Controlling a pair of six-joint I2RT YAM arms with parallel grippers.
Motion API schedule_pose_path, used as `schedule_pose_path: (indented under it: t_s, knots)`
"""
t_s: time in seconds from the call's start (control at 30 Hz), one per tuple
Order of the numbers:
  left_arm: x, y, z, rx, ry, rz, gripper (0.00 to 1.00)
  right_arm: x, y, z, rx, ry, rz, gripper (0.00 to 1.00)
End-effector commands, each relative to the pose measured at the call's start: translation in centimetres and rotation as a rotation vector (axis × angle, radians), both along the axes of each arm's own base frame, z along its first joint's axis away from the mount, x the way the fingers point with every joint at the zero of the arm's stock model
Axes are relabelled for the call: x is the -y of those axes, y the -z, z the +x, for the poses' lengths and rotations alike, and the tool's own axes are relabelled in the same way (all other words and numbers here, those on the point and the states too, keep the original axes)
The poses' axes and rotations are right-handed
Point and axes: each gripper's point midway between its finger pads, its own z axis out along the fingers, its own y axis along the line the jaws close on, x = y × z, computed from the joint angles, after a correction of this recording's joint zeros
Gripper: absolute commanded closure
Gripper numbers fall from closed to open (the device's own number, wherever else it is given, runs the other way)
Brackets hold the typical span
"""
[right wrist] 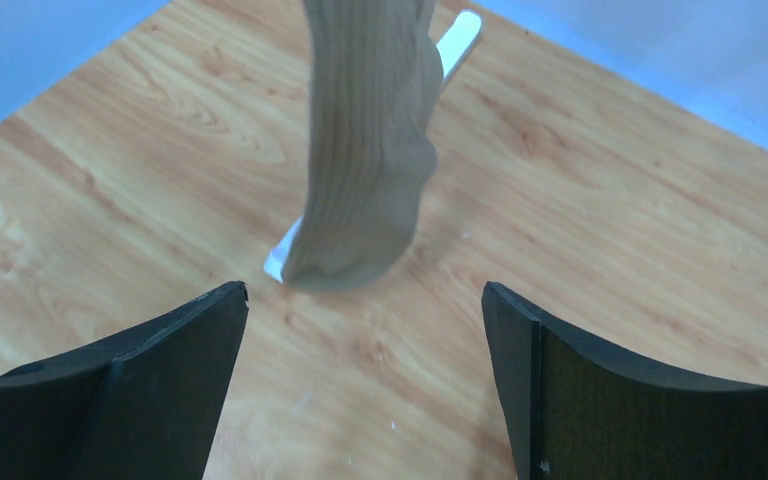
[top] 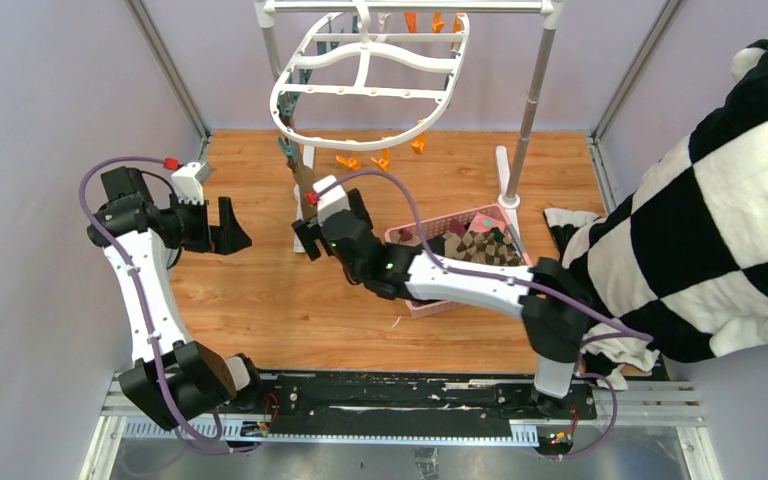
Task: Remove the socks clipped to the hanger
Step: Remove the sock from the hanger.
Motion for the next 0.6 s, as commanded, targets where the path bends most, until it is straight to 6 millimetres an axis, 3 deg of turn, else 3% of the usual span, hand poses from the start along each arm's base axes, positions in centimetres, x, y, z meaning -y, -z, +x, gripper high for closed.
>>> schedule_pose_path:
  t_s: [0.0,0.13,0.27,0.3,0.4,0.53,0.57]
  knots:
    - [-0.3,0.3,-0.9,-0.015,0.027,-0.003,0.0,-3.0,-2.7,2.3,0.206,0.088,0.039,0.06]
    - [-0.4,0.7,-1.1,-0.038,0.045,-0.017,0.0,-4.3,-2.3,4.9,0.278,0.172,0.059,0.03]
    - [-0.3,0.7,-1.4,-0.044,0.064,-0.023,0.0,-4.9,-2.1,7.9,0.268,0.23,0.077,0.09]
    - [-0.4,0.7,-1.4,-0.041,0.066,-0.016,0.0,-5.1,-2.2,8.4,0.273,0.221,0.085,0.15]
    - [-0.6,0.7,-1.7,-0.036,0.066,0.012,0.0,-5.1,-2.6,8.9,0.259,0.15,0.135,0.48]
    - [-0.5,0.7,-1.8,-0.027,0.076,0.022,0.0,-4.0,-3.2,8.0,0.218,0.057,0.249,0.95]
    - [-0.4,0.7,-1.8,-0.026,0.078,0.014,0.0,-3.8,-3.6,7.6,0.213,0.038,0.267,1.0]
